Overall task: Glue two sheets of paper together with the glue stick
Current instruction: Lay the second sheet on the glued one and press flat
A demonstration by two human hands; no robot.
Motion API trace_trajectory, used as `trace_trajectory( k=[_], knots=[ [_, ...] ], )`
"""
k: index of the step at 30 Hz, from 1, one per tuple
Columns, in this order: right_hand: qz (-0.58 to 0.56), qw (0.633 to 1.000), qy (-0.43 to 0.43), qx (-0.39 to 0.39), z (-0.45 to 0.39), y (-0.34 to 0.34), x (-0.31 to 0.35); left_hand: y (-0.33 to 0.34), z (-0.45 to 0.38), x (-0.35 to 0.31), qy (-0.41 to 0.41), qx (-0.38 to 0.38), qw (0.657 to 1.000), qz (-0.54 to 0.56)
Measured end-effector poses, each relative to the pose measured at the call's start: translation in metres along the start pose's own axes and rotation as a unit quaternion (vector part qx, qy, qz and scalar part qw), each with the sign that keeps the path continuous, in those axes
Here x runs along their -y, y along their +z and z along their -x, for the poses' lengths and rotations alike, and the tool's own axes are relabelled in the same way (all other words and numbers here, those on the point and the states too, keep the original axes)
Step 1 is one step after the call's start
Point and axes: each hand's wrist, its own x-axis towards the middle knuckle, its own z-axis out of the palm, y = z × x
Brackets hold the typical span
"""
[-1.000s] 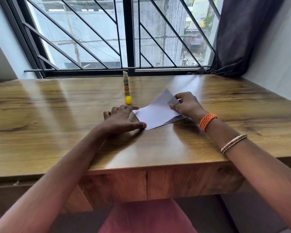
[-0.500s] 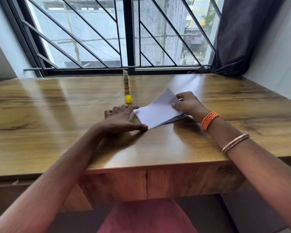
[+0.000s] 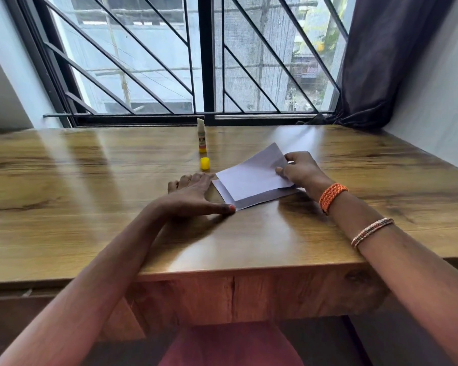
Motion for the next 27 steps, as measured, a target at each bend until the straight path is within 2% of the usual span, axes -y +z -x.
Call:
trace_trajectory(
  k=[4, 9, 27],
  knots=[
    [-0.015, 1.0, 0.003, 0.012, -0.001, 0.0, 0.0, -0.003, 0.0, 0.007, 0.006, 0.008, 0.999, 0.039],
    [-0.015, 1.0, -0.007, 0.023, 0.001, 0.001, 0.001, -0.004, -0.001, 0.013, 0.026, -0.024, 0.994, 0.102],
    [-0.021, 0.999, -0.004, 0.045, 0.003, 0.0, 0.0, -0.002, -0.001, 0.007, 0.019, -0.048, 0.998, 0.029]
  ],
)
